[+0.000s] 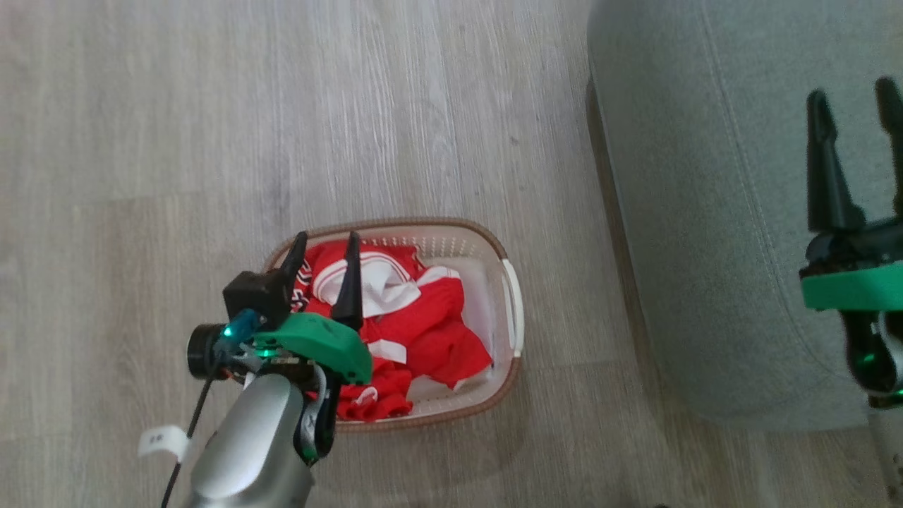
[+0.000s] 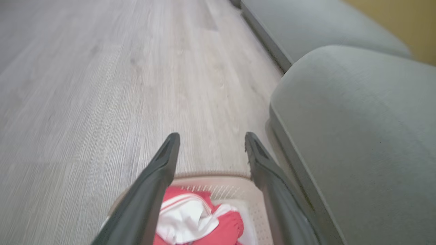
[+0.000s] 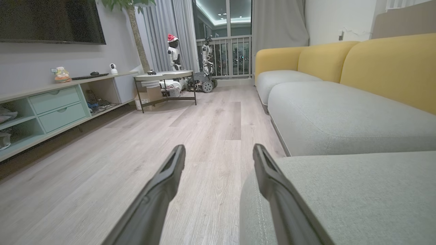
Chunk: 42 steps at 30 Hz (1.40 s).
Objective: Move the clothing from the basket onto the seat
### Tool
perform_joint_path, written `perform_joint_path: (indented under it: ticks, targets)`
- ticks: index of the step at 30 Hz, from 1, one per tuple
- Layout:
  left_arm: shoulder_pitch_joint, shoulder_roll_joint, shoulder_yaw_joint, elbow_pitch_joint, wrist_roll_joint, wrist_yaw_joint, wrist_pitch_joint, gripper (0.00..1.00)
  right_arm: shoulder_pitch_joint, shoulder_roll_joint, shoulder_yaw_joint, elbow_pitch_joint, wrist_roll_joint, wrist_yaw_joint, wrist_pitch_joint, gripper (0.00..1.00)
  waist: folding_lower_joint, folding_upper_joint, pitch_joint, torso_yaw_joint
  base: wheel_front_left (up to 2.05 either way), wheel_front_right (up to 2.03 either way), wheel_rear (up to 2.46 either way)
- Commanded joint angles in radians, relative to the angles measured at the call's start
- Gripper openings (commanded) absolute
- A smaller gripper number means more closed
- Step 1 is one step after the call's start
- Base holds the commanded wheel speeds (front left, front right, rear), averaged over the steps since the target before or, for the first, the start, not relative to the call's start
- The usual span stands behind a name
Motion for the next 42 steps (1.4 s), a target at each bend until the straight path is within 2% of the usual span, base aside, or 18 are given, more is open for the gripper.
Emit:
perform_joint_path:
  ticks: [1,6,13,17,23,28,34,42]
  targets:
    - [-0.043,0.009,0.019,0.026,-0.027,-0.002,-0.009,1.00,-0.024,-0.031,0.006,-0.047,0.010,0.000,-0.006,1.00,-0.0001,0.0000,0.042,-0.021,0.00,0.00,0.00]
    - [-0.121,0.009,-0.002,0.218,-0.110,-0.013,-0.009,1.00,-0.053,-0.042,0.004,-0.083,0.019,0.000,-0.006,1.00,-0.0001,0.0000,0.097,-0.041,0.00,0.00,0.00]
    - [-0.249,0.009,-0.058,0.460,-0.210,-0.054,-0.009,1.00,-0.087,-0.049,-0.001,-0.141,0.041,0.000,-0.006,1.00,-0.0001,0.0000,0.191,-0.069,0.00,0.00,0.00]
    - [-0.324,0.009,-0.098,0.572,-0.265,-0.090,-0.006,1.00,-0.109,-0.058,-0.003,-0.171,0.051,0.000,-0.006,1.00,-0.0001,0.0000,0.245,-0.090,0.00,0.00,0.00]
    - [-0.418,0.009,-0.139,0.679,-0.314,-0.099,0.045,1.00,-0.134,-0.061,-0.015,-0.198,0.058,0.000,-0.006,1.00,-0.0001,0.0000,0.309,-0.117,0.00,0.00,0.00]
    - [-0.501,0.009,-0.171,0.744,-0.350,-0.075,0.134,1.00,-0.148,-0.053,-0.027,-0.207,0.065,0.000,-0.006,1.00,-0.0001,0.0000,0.362,-0.140,0.00,0.00,0.00]
    - [-0.576,0.010,-0.184,0.792,-0.369,-0.002,0.222,1.00,-0.161,-0.030,-0.034,-0.208,0.075,0.000,-0.006,1.00,-0.0001,0.0000,0.419,-0.168,0.00,0.00,0.00]
    - [-0.624,0.050,-0.191,0.814,-0.367,0.058,0.327,1.00,-0.185,-0.008,-0.043,-0.208,0.084,0.000,-0.006,1.00,-0.0001,0.0000,0.482,-0.214,0.00,0.00,0.00]
